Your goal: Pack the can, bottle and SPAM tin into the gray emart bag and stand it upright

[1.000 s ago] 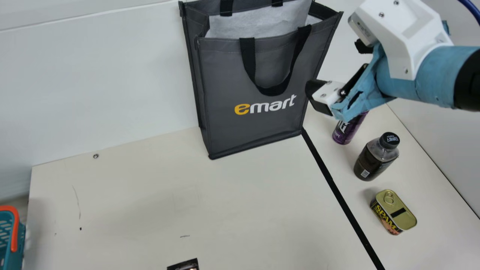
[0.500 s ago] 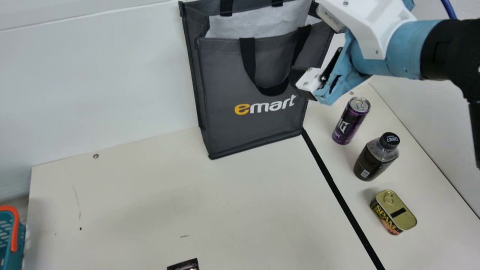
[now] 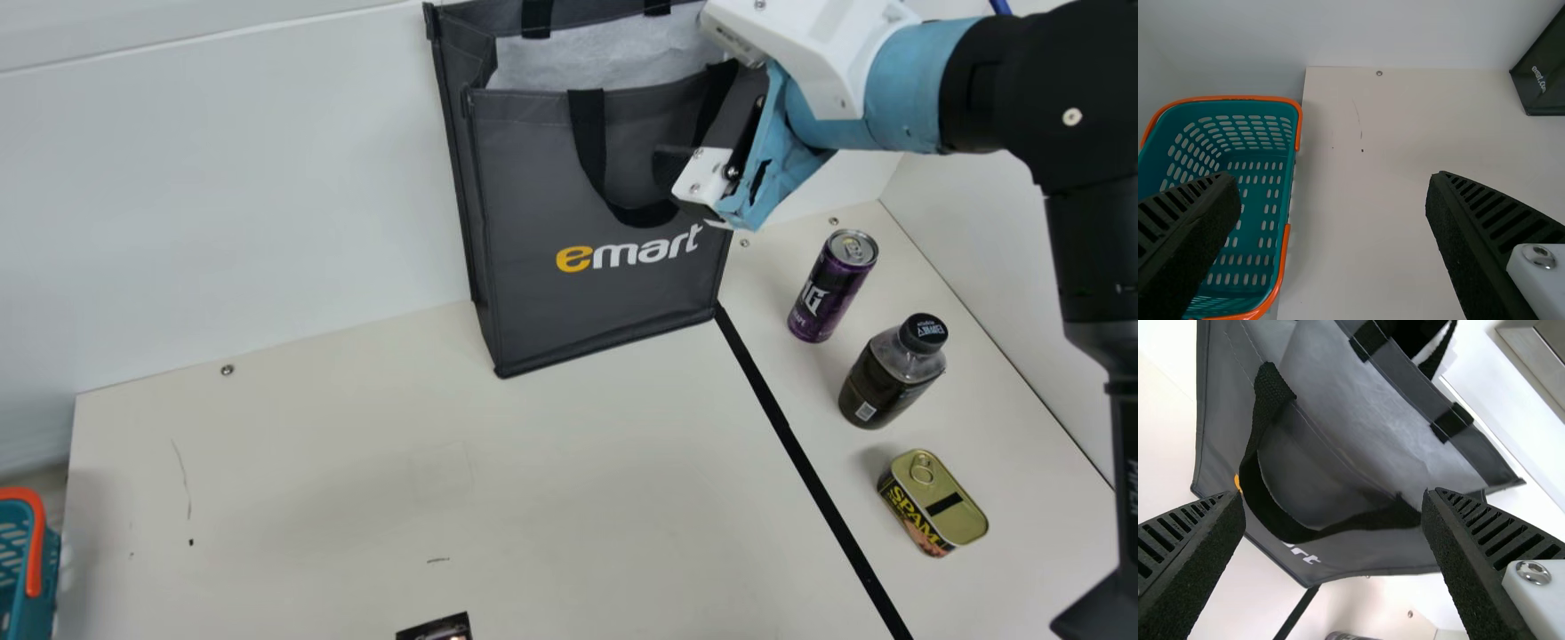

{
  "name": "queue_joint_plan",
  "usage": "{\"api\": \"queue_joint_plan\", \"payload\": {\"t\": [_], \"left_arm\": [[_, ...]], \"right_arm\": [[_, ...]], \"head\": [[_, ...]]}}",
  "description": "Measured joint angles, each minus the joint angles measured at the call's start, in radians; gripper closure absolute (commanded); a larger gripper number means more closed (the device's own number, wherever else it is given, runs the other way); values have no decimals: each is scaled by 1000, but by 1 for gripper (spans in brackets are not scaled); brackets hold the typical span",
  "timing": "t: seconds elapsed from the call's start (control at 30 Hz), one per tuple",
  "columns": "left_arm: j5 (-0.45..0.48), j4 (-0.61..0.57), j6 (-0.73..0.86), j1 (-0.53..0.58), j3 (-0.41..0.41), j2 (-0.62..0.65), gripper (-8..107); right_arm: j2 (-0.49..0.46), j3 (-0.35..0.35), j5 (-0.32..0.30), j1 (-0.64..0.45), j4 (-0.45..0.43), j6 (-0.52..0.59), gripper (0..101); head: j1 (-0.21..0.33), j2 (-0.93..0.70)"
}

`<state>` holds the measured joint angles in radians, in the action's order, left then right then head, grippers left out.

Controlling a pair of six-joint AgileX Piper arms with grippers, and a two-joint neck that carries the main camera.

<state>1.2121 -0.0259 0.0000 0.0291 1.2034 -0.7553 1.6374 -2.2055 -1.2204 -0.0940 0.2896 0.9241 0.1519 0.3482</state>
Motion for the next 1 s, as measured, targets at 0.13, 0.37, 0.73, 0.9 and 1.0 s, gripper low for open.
{"api": "queue_joint_plan", "payload": {"t": [0.13, 0.37, 0.73, 0.9, 1.0], "left_arm": [[0, 0, 0, 0, 0, 0, 9], [0, 0, 0, 0, 0, 0, 9], [0, 0, 0, 0, 0, 0, 9], [0, 0, 0, 0, 0, 0, 9], [0, 0, 0, 0, 0, 0, 9]], "right_arm": [[24, -19, 1, 6, 17, 38, 6], [68, -55, 1, 9, 44, 100, 6], [135, -88, 2, 6, 100, 192, 6], [163, -94, 2, 6, 127, 235, 6], [181, -94, 2, 8, 143, 257, 6]], "head": [[0, -2], [0, -2], [0, 0], [0, 0], [0, -2]]}}
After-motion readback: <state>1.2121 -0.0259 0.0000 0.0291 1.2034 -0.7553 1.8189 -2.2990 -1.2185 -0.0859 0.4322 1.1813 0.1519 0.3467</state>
